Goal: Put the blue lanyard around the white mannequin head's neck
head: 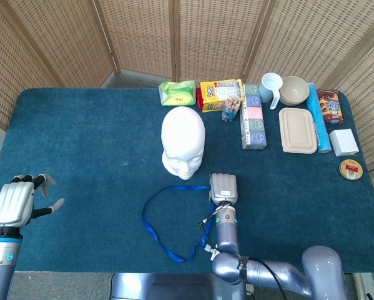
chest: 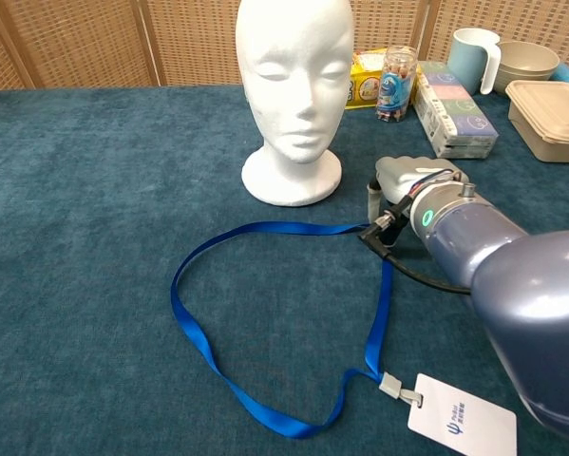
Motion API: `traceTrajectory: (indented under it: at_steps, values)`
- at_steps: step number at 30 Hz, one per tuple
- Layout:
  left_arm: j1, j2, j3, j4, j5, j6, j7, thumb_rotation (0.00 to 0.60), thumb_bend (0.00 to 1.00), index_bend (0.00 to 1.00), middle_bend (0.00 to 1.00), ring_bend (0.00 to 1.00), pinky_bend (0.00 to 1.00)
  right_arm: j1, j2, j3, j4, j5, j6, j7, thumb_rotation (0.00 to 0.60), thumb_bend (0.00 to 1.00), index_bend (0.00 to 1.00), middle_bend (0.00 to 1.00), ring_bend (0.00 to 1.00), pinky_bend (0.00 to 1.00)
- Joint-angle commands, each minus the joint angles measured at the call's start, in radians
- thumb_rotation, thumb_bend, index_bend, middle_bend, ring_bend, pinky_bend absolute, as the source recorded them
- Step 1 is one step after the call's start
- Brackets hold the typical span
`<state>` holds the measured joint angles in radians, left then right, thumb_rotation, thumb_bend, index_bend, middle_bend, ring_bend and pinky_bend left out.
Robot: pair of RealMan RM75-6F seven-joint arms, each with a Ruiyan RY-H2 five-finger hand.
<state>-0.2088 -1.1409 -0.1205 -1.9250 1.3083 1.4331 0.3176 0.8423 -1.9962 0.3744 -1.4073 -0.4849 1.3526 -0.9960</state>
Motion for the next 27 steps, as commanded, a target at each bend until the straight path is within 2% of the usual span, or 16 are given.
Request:
traceTrajectory:
  at_steps: [1, 27]
  values:
    - [0.000, 0.000, 0.000, 0.000, 0.001, 0.000, -0.001, 0.504, 0.19, 0.47, 0.62, 0.45, 0.36, -0.003, -0.002, -0.002, 0.002, -0.004, 0.002, 0.002, 0.600, 0.46, 0.47, 0.99, 1.00, 1.00]
    - [-0.006, -0.002, 0.005, 0.003, -0.005, -0.013, 0.001, 0.500, 0.19, 0.47, 0.61, 0.44, 0.36, -0.028, 0.007, -0.012, -0.024, -0.040, 0.021, 0.006, 0.600, 0.49, 0.59, 0.99, 1.00, 1.00]
